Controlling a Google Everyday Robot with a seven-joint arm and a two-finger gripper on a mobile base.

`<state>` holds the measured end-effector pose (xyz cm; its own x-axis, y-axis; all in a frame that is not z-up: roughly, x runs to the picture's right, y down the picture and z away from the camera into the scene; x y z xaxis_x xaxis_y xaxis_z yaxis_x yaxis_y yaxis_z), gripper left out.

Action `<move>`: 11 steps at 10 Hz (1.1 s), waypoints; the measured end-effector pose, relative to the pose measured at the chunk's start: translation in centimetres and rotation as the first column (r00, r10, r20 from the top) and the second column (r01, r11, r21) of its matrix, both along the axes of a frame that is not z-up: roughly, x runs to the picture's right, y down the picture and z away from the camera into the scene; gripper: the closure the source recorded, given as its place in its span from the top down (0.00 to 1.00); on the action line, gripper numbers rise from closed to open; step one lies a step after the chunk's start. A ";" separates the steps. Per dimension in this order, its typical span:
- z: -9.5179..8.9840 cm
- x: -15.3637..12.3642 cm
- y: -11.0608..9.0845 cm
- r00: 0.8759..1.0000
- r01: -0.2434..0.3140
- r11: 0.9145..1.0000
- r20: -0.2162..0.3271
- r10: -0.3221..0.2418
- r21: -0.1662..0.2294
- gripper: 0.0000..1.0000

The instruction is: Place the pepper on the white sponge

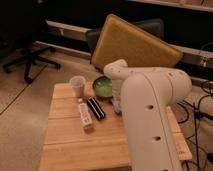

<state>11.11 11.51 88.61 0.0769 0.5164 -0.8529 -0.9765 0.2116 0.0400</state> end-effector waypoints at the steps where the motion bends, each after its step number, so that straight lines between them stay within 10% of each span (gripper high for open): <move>1: 0.6 -0.1 -0.3 1.000 0.007 1.000 0.006 -0.007 0.002 0.00; 11: 1.6 -1.9 -2.7 0.997 0.044 0.998 0.063 -0.046 0.036 0.04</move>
